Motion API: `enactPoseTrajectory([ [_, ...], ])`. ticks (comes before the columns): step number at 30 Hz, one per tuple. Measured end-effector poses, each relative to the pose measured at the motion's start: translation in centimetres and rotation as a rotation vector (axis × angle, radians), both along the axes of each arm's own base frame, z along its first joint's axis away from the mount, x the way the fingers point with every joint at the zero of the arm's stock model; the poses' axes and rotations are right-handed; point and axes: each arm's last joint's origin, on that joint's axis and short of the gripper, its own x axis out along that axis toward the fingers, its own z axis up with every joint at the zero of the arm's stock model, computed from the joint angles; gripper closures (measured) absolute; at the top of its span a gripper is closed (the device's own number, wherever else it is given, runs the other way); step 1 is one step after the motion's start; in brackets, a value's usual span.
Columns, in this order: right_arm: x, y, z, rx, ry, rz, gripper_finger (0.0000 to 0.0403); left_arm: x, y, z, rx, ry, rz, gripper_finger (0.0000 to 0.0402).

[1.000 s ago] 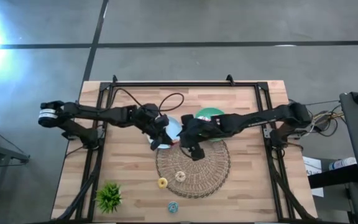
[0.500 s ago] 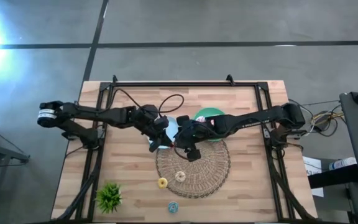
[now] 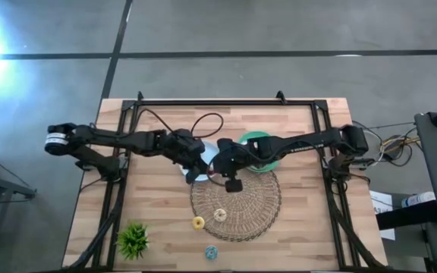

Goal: Pick & Place donuts
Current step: Put the small orange donut on the blue plate

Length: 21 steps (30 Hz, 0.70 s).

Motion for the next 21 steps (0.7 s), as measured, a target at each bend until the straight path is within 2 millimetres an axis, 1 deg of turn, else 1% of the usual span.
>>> enactPoseTrajectory([
  [2, -0.1, -0.4, -0.1, 0.041, 0.013, -0.009, 0.0386, -0.4, 0.0, -0.1, 0.017, 0.03, 0.027, 0.0313],
  [4, -0.1, -0.7, -0.1, 0.08, 0.019, -0.022, 0.0388, -0.8, 0.1, 0.0, 0.064, 0.054, 0.076, 0.0292],
  [7, -0.1, -1.6, -0.1, 0.199, 0.033, -0.069, 0.0389, -2.4, 0.3, 0.5, 0.199, 0.119, 0.202, 0.0268],
  [9, 0.3, -2.7, -0.7, 0.312, 0.052, -0.146, 0.0389, -3.6, 0.2, 1.3, 0.295, 0.134, 0.297, 0.0259],
  [12, 1.1, -4.9, -2.9, 0.435, 0.108, -0.281, 0.0389, -5.6, -0.6, 2.9, 0.388, 0.1, 0.39, 0.0253],
  [15, 2.1, -6.5, -5.1, 0.537, 0.159, -0.367, 0.0389, -7.4, -1.7, 4.7, 0.42, 0.014, 0.448, 0.0252],
  [18, 3.3, -7.4, -6.9, 0.616, 0.202, -0.397, 0.0389, -8.8, -2.7, 5.8, 0.425, -0.06, 0.486, 0.0252],
  [21, 4.3, -8.0, -8.5, 0.659, 0.246, -0.426, 0.0389, -9.7, -3.2, 6.4, 0.44, -0.093, 0.53, 0.0252],
])
